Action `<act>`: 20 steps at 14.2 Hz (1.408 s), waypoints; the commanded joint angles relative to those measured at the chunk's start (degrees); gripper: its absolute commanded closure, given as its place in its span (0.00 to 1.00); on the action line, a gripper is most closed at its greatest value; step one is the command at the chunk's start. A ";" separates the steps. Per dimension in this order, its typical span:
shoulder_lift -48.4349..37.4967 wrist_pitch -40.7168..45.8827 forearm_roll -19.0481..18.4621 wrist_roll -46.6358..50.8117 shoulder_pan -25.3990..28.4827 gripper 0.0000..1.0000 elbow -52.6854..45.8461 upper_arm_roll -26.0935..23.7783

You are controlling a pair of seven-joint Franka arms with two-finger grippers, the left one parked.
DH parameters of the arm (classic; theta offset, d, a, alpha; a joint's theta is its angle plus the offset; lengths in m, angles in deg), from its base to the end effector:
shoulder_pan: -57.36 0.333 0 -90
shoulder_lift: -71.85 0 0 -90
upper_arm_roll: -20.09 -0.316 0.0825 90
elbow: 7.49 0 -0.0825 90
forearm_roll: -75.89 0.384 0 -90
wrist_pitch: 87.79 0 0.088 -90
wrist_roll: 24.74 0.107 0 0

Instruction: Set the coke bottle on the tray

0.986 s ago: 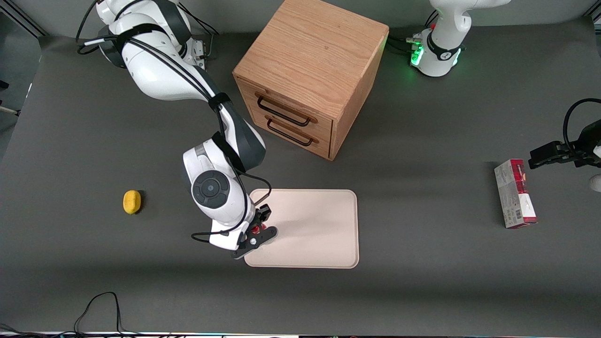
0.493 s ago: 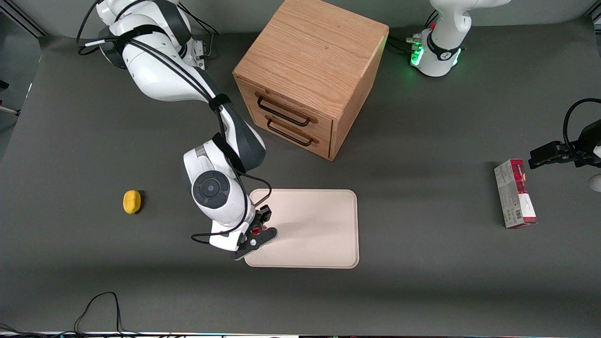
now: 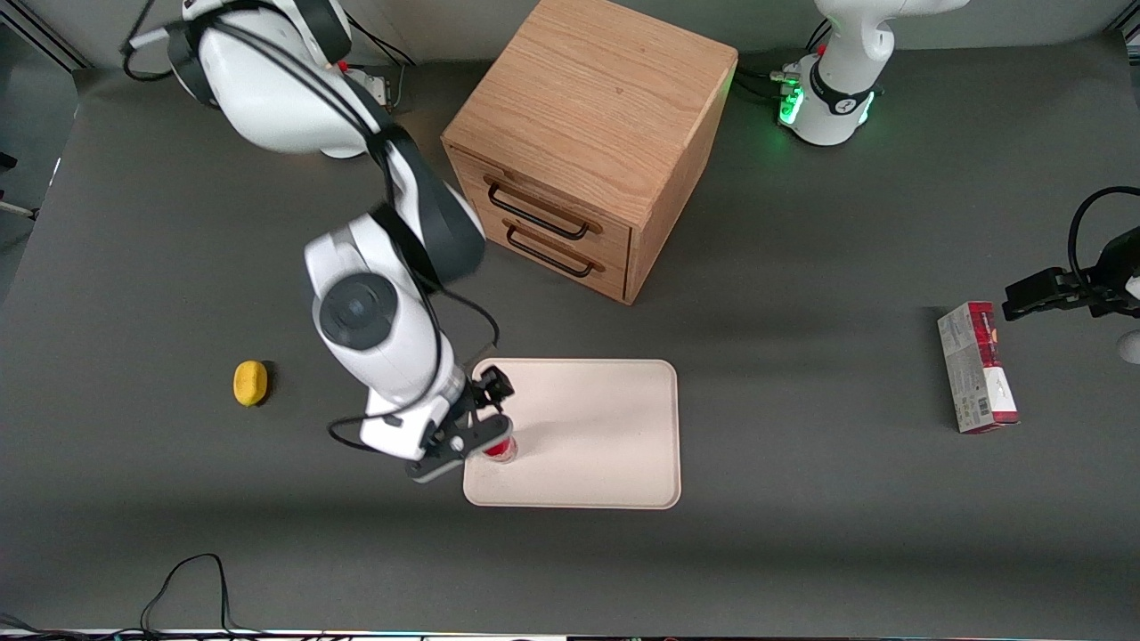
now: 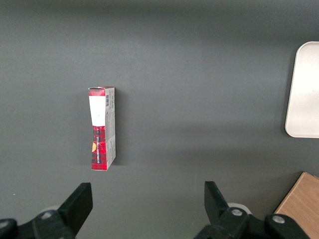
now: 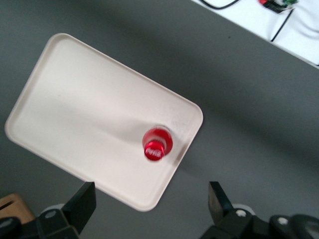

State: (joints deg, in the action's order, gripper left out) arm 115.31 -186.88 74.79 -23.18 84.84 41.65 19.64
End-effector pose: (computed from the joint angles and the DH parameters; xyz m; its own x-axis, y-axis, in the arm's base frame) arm 0.6771 0.3542 0.4743 0.8901 0.4414 0.1134 0.4431 -0.8964 0.0107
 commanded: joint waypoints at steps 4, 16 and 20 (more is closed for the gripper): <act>-18.55 13.48 -0.93 1.95 -0.94 0.00 10.40 3.07; -42.23 9.35 2.15 -1.39 -22.81 0.00 40.59 4.32; -41.70 9.88 1.71 -1.39 -23.35 0.00 39.63 4.67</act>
State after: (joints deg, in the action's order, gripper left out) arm 74.67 -176.21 75.86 -23.87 61.78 80.31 24.41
